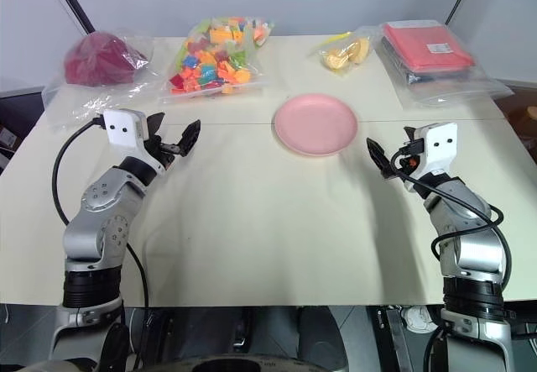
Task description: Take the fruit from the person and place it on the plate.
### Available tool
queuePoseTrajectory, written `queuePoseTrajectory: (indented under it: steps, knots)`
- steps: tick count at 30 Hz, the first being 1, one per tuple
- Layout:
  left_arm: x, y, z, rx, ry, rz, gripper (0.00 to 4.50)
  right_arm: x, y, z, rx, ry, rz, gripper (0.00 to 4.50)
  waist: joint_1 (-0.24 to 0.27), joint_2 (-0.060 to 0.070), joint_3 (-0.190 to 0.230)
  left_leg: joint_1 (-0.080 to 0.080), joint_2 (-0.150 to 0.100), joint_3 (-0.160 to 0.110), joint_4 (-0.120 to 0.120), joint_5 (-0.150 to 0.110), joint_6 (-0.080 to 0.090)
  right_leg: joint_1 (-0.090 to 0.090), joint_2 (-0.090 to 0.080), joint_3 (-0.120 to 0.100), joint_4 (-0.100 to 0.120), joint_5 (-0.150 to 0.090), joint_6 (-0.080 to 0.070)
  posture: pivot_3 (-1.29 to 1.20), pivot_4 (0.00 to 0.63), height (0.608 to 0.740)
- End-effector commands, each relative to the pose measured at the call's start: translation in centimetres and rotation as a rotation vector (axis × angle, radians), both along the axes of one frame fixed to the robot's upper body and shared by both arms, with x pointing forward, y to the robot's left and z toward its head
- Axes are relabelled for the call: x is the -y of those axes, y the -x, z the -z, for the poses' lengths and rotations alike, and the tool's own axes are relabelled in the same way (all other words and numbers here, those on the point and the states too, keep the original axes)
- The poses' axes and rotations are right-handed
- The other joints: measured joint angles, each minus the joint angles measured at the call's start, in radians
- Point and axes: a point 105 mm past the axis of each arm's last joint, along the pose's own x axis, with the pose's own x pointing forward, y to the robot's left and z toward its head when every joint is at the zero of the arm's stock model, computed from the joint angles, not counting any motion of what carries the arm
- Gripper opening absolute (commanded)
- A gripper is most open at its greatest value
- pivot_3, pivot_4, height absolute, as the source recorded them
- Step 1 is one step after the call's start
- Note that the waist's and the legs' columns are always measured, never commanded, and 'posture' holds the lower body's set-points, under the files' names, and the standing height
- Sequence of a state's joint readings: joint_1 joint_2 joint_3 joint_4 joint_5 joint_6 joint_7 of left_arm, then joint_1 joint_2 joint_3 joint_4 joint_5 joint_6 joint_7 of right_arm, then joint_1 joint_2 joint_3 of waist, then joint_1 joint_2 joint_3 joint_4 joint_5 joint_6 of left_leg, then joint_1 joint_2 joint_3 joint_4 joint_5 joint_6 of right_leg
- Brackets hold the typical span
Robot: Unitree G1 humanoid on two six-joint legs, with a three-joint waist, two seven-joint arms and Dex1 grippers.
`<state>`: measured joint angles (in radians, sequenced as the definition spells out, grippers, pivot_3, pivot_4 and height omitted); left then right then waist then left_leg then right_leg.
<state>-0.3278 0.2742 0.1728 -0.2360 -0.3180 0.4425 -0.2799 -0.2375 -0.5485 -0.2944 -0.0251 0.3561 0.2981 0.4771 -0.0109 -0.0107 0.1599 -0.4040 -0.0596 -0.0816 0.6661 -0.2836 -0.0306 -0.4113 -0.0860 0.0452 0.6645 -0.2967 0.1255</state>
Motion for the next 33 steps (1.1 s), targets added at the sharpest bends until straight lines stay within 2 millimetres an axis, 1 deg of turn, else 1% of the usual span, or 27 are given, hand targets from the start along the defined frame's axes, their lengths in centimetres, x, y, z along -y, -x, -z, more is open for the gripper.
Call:
queuePoseTrajectory:
  steps: [1,4,33]
  knots:
    - [-0.16,0.14,-1.33,0.054,-0.001,0.0,4.44,-0.3,0.04,-1.27,0.055,0.011,-0.009,4.5,0.0,0.0,0.0,0.0,0.0,0.0,0.0,0.0,0.0,0.0,0.0,0.0,0.0,0.0,0.0,0.0,0.15,0.74]
    - [-0.22,0.03,-1.45,0.055,0.02,-0.002,4.44,-0.28,0.09,-1.27,0.055,0.012,-0.01,4.5,0.0,0.0,0.0,0.0,0.0,0.0,0.0,0.0,0.0,0.0,0.0,0.0,0.0,0.0,0.0,0.0,0.15,0.74]
    - [0.0,0.14,-1.46,0.07,-0.011,0.005,4.44,-0.28,0.07,-1.39,0.062,0.022,0.002,4.5,0.0,0.0,0.0,0.0,0.0,0.0,0.0,0.0,0.0,0.0,0.0,0.0,0.0,0.0,0.0,0.0,0.15,0.74]
